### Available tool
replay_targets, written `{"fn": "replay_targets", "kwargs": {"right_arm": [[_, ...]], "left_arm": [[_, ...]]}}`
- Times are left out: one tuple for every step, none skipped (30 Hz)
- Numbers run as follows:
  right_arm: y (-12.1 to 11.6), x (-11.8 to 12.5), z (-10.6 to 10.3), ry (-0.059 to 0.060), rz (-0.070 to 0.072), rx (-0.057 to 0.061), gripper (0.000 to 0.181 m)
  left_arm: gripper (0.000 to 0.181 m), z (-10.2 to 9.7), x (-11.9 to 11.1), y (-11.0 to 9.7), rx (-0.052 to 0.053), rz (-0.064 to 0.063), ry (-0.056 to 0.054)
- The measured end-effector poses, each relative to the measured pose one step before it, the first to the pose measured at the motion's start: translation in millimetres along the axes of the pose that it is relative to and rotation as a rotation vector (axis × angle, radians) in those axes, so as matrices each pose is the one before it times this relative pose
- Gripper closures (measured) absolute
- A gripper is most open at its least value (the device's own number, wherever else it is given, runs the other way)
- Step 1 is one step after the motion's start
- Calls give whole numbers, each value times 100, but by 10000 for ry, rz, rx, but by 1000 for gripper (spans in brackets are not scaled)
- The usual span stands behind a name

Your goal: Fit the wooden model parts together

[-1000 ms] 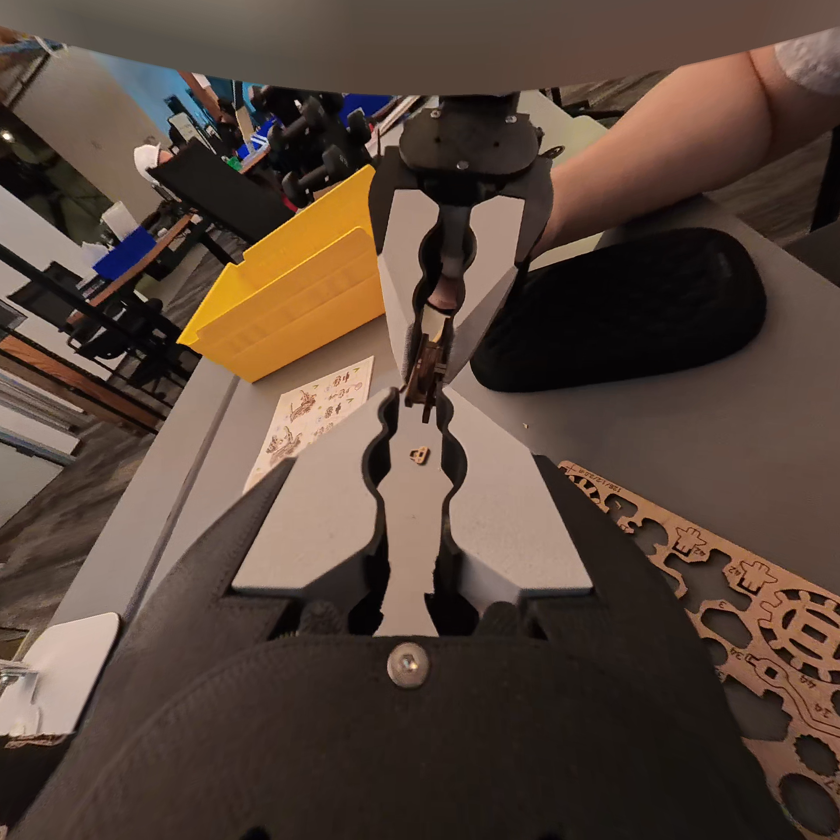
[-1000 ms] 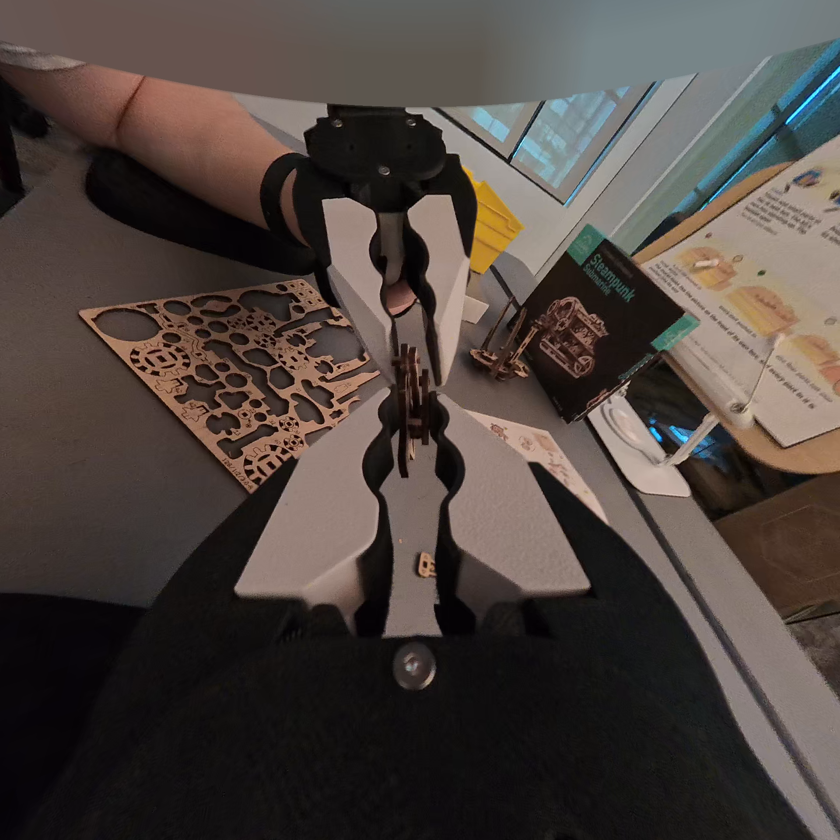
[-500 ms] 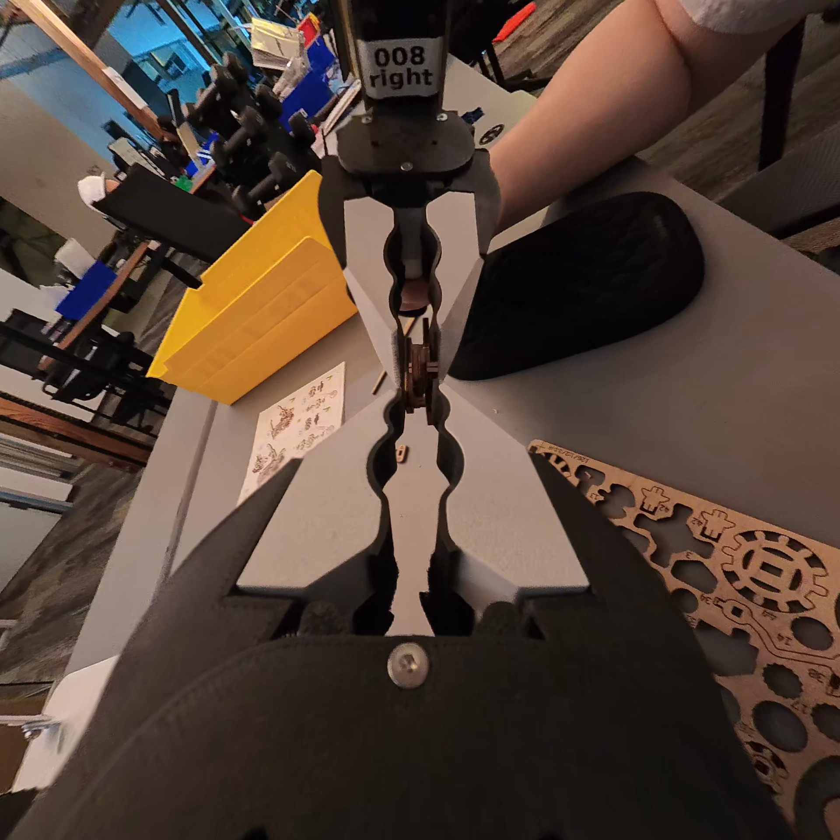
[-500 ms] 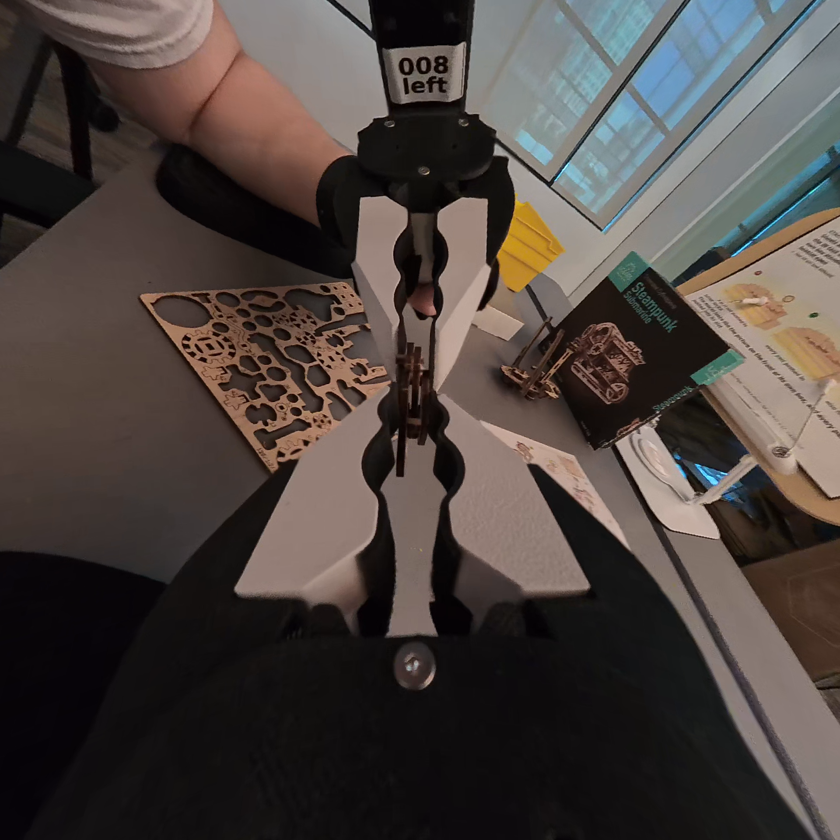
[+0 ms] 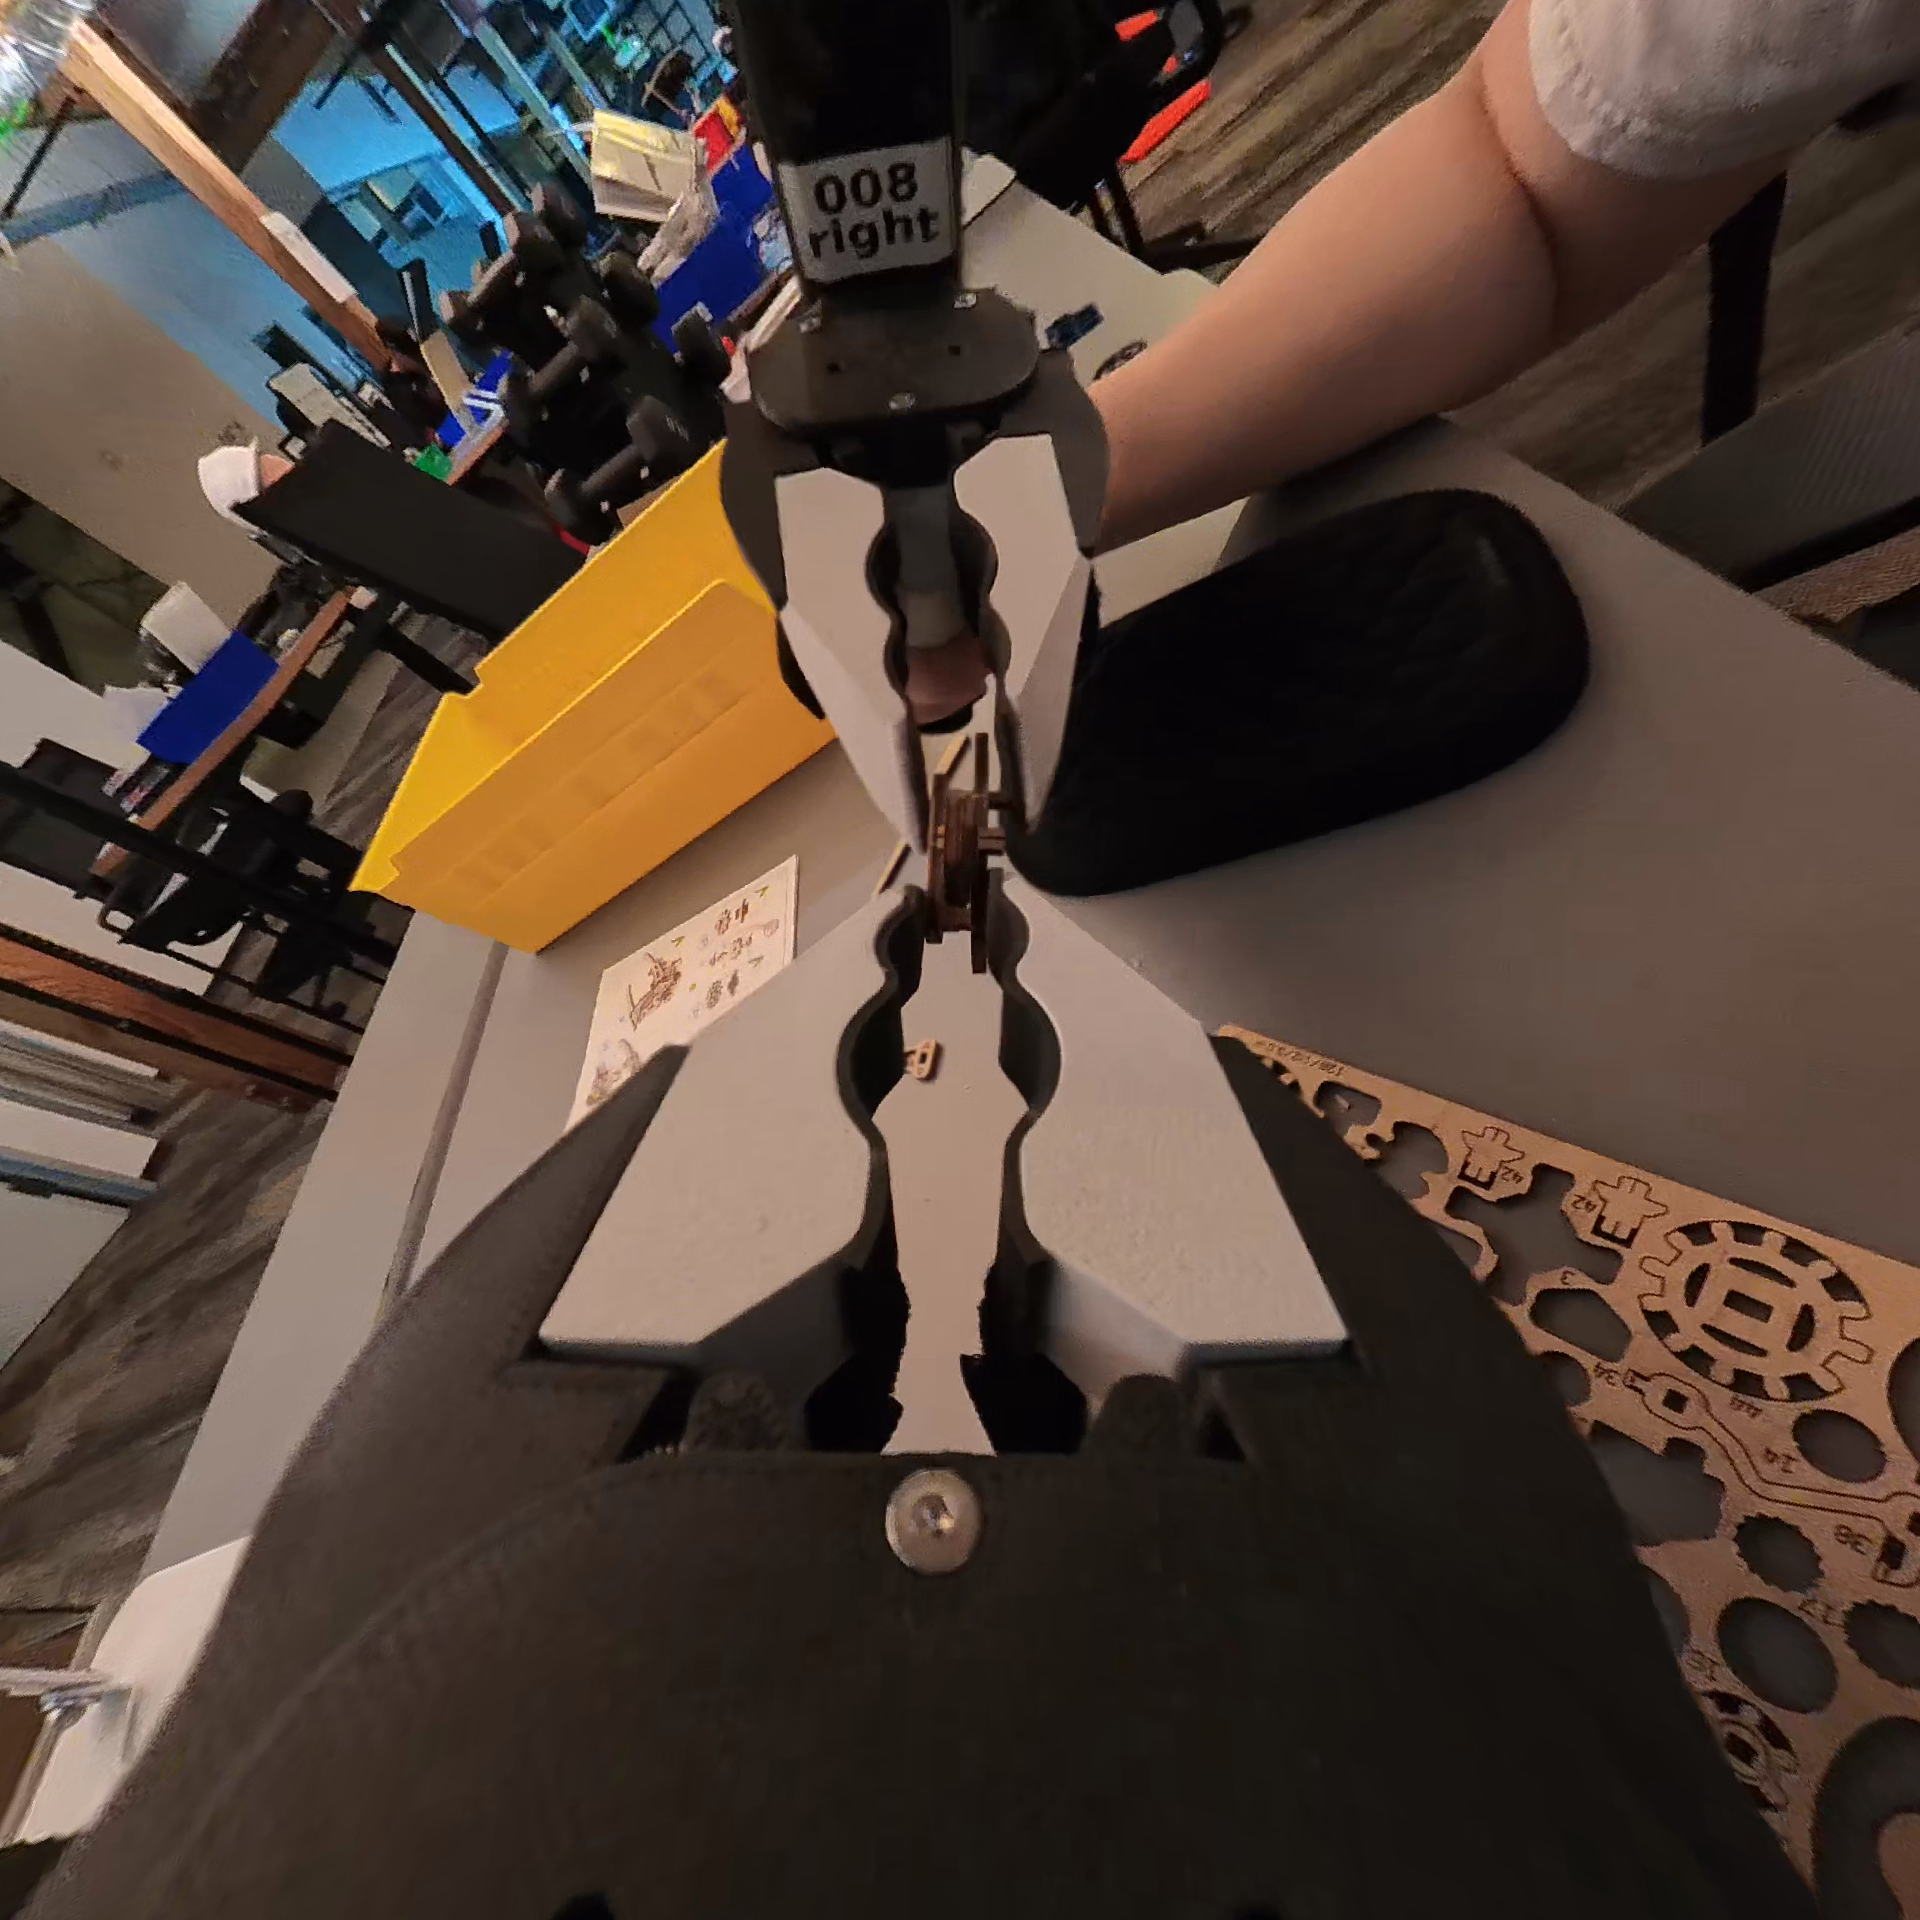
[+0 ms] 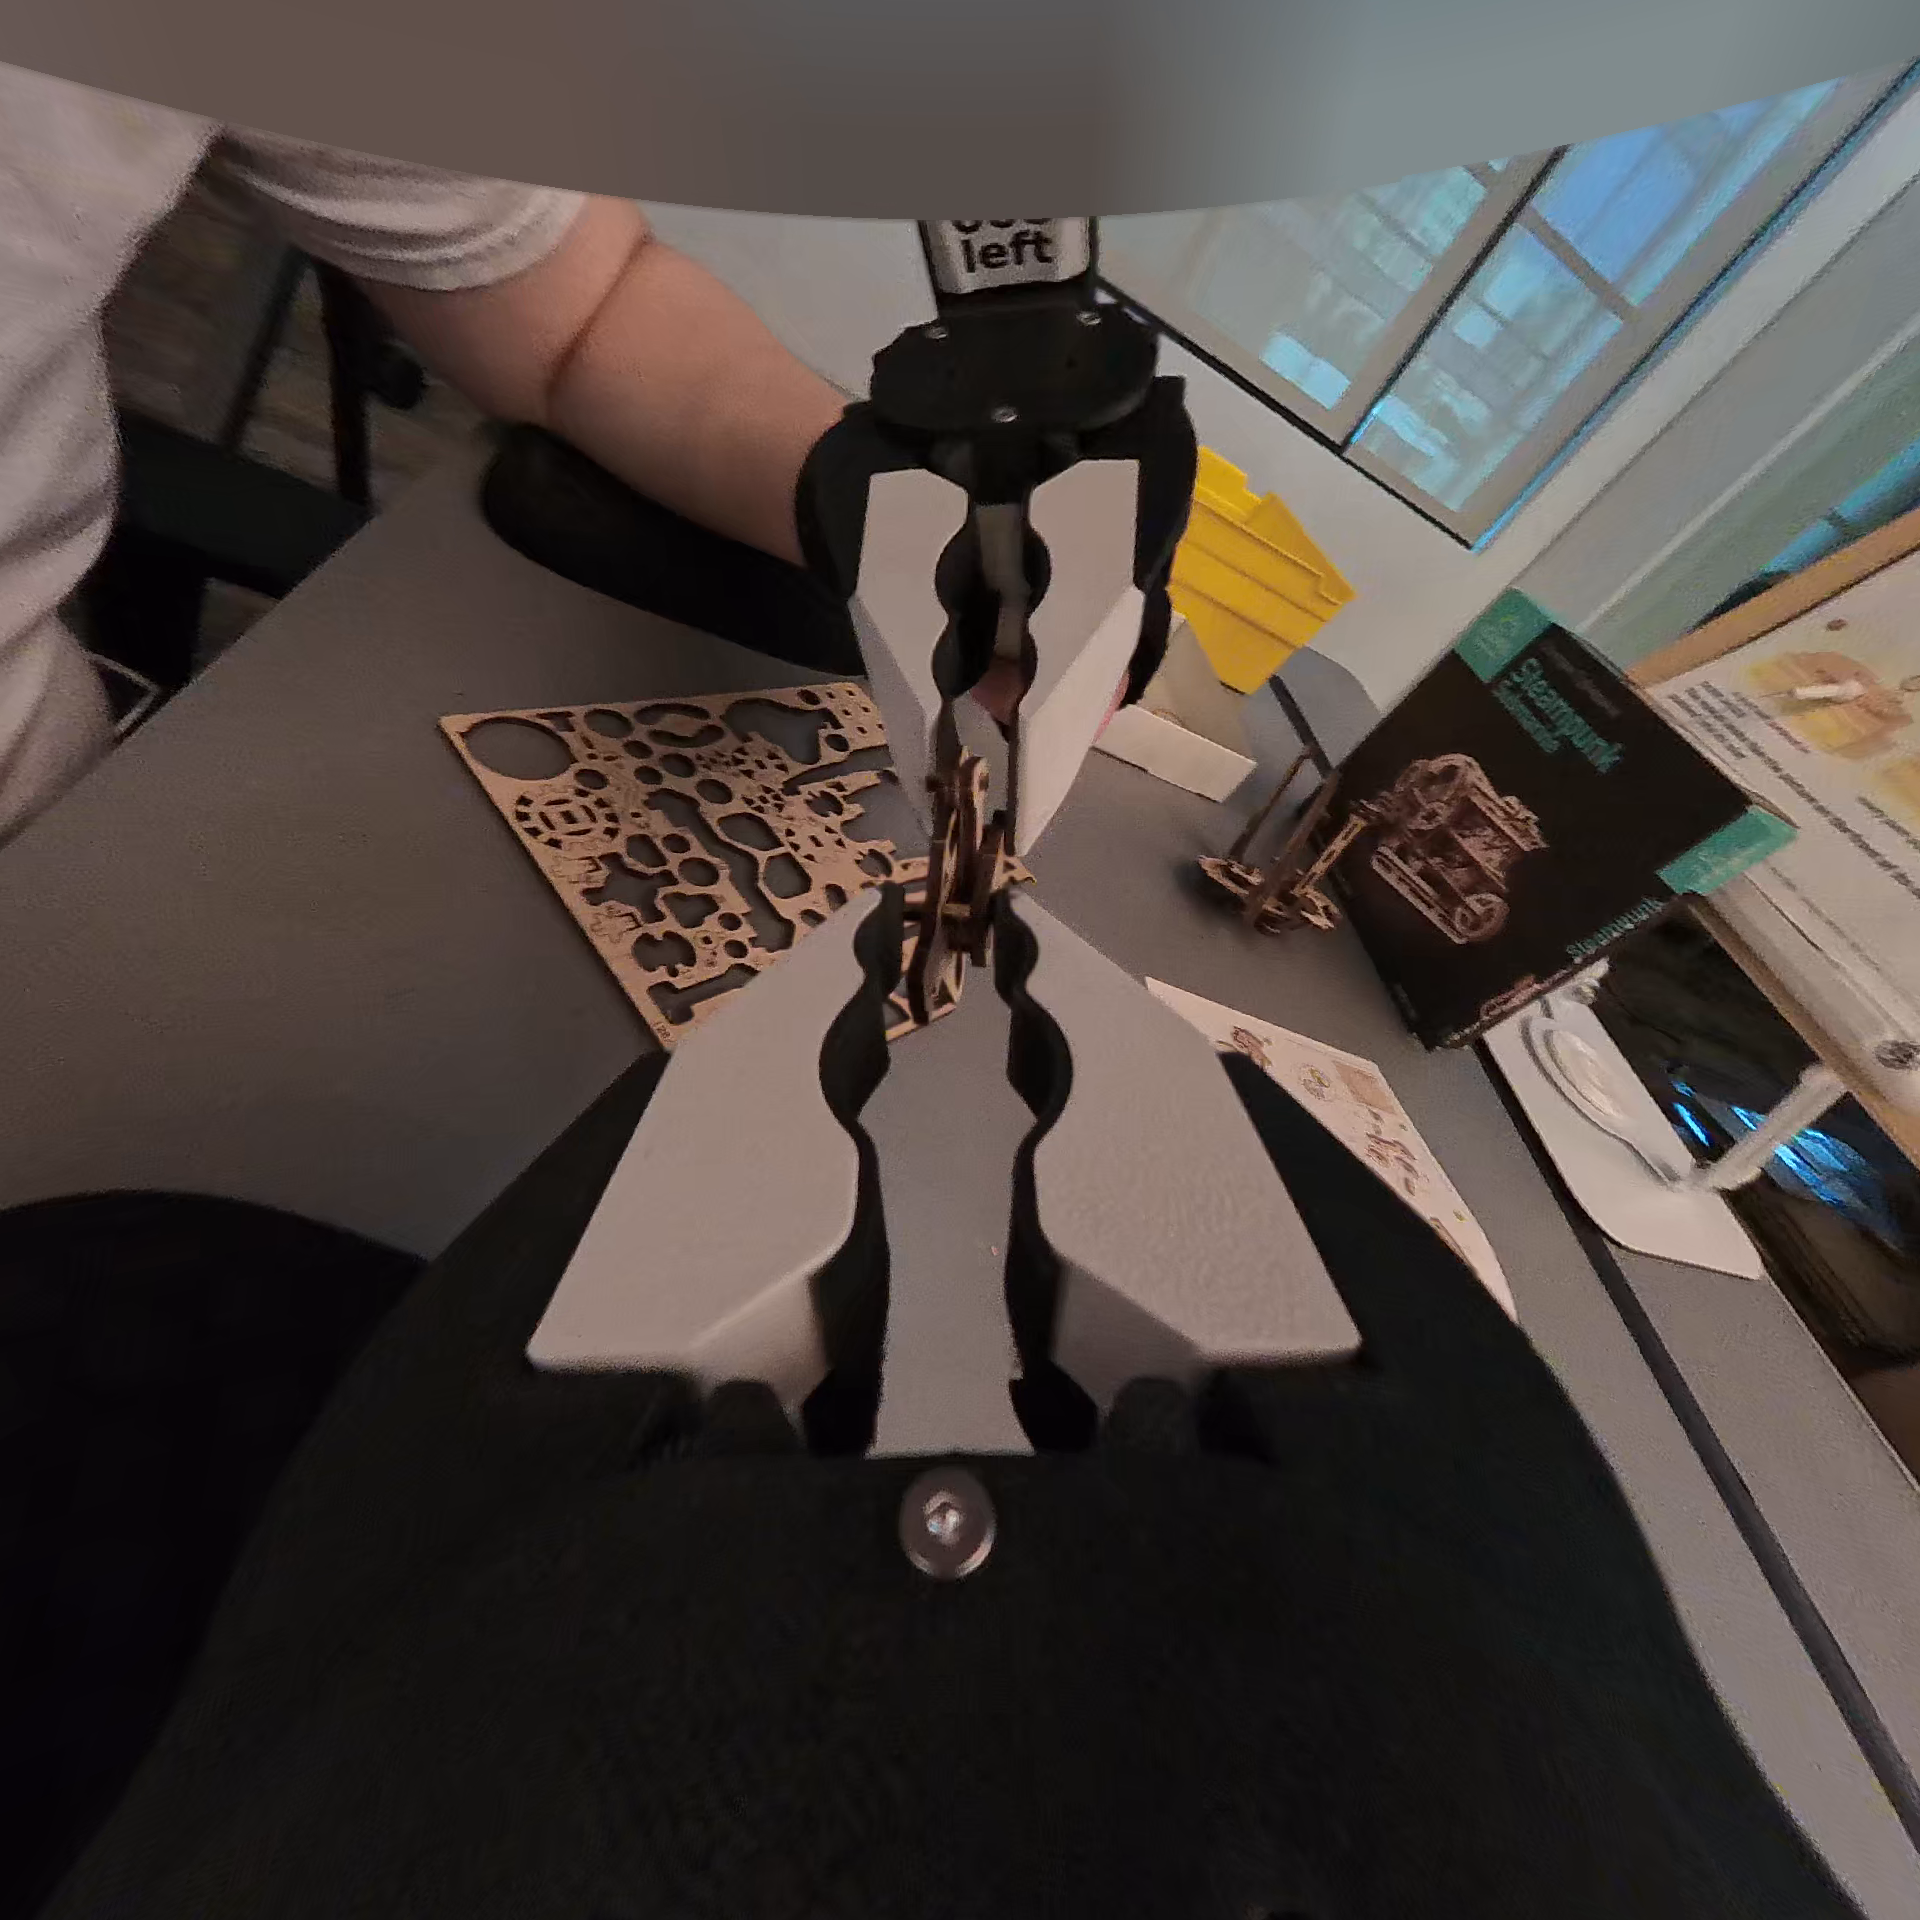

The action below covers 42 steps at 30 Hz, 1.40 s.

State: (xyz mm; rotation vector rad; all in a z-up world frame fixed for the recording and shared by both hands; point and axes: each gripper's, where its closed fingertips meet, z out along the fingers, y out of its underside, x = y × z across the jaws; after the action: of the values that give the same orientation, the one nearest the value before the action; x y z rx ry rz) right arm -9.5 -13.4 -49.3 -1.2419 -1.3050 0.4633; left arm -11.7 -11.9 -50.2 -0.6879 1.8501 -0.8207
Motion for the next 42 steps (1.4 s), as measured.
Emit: {"fn": "replay_targets", "kwargs": {"right_arm": [[-35, -59, -51, -60, -30, 50, 167], [44, -131, -9, -72, -71, 25, 168], [225, -201, 54, -98, -65, -90, 167], [233, -254, 71, -149, -5, -95, 167], [129, -161, 50, -147, 166, -20, 167], [90, -150, -1, -219, 270, 39, 166], [101, -203, -55, -299, 335, 30, 165], [243, 25, -99, -128, 271, -89, 164], [416, 202, -96, 43, 84, -243, 164], [720, 147, -31, 85, -69, -502, 165], [791, -5, 132, 52, -168, -626, 165], [690, 14, 320, 145, -170, -657, 160], [469, 133, 399, 259, -212, -603, 158], [456, 288, 432, 387, -237, -607, 158], [781, 375, 464, 471, -298, -831, 158], [856, -34, 461, 270, -479, -907, 156], [514, -154, 464, 229, -481, -645, 157], [149, -417, 436, 27, -337, -386, 157], [-304, -568, 323, -155, -112, -52, 159], [-396, -335, 217, -116, 101, 47, 162], [-253, -304, 168, -166, 98, 12, 166], [121, -101, 163, -33, 7, -145, 166], [306, -99, 93, -3, -176, -226, 167], [353, -57, 82, 57, -217, -242, 166], [110, -192, 19, -84, -87, -96, 166], [-152, -327, -23, -221, 71, 46, 167], [-172, -189, 4, -123, 26, 99, 166], [-132, -63, 6, -17, -34, 140, 166], [32, -4, -21, -14, 8, 13, 165], [-85, 39, -67, 0, 31, 62, 166], [-95, 1, -36, -14, -16, 80, 165], [-31, 166, -77, 105, -22, 51, 165], [-68, 50, -86, -6, 72, 67, 165], [-135, -60, -94, -106, 120, 120, 166], [32, 130, -88, 6, 100, 47, 166], [242, 114, -46, 19, 18, -60, 166], [172, 193, -31, 72, 59, -46, 167], [-47, 124, 10, 46, 54, 45, 167], [-19, 164, 58, 104, 31, 12, 168], [114, 60, 121, 52, 31, -96, 169], [90, -103, 149, -49, 57, -94, 170], [117, 5, 173, 22, 55, -123, 170]], "left_arm": [[171, 1, 82, -96, 16, -66, 66], [171, 50, 91, 38, -6, -2, 51], [171, 70, 198, 136, -37, -20, 115], [171, 80, 233, 188, -63, -62, 165], [171, 64, 185, 132, -27, -88, 149], [171, 22, 91, 77, 13, -119, 107], [171, 7, 102, 72, 13, -161, 158], [171, -17, -19, 130, -36, -149, 76], [171, -30, -234, 136, -42, -60, -99], [171, -6, -130, 137, -88, -11, -63], [171, 72, -124, 205, -199, -71, -61], [171, 167, -193, 286, -274, -119, -118], [171, 244, 41, 338, -280, -152, 27], [171, 313, 194, 312, -234, -184, 103], [171, 351, 79, 426, -289, -209, 36], [171, 366, 217, 516, -366, -155, 142], [171, 304, 61, 375, -245, -52, 14], [171, 210, 130, 27, -15, -54, 46], [171, 164, 179, -181, 83, -211, 120], [171, 136, 330, -265, 85, -246, 248], [171, 126, 415, -257, 50, -130, 268], [171, 111, 114, -28, -82, 87, 16], [171, 95, 108, 142, -164, 350, -58], [171, 34, 104, -8, -51, 330, -104], [171, 34, 112, 29, -72, 185, -59], [171, 21, 217, 68, -84, 109, 72], [171, -52, 169, -67, 22, 78, 57], [171, -83, 66, -59, 35, 73, 12], [171, -40, 0, -18, 10, 39, -16], [171, -31, -40, -47, 15, 39, -31], [171, -64, -5, -128, 48, 53, -10], [171, -51, -77, -84, 12, 30, -62], [171, -60, -71, -98, 13, 65, -64], [171, -68, -2, -172, 55, 76, -44], [171, -64, -108, -121, 31, 28, -102], [171, -93, -143, -114, 24, -3, -98], [171, -80, -135, -61, -5, -20, -74], [171, -45, -110, -19, -24, 31, -67], [171, -50, -85, -108, 50, -5, -67], [171, -12, -57, -124, 63, -94, -31], [171, 23, 34, -142, 60, -64, 21], [171, 19, 2, -199, 88, -29, -25]]}}
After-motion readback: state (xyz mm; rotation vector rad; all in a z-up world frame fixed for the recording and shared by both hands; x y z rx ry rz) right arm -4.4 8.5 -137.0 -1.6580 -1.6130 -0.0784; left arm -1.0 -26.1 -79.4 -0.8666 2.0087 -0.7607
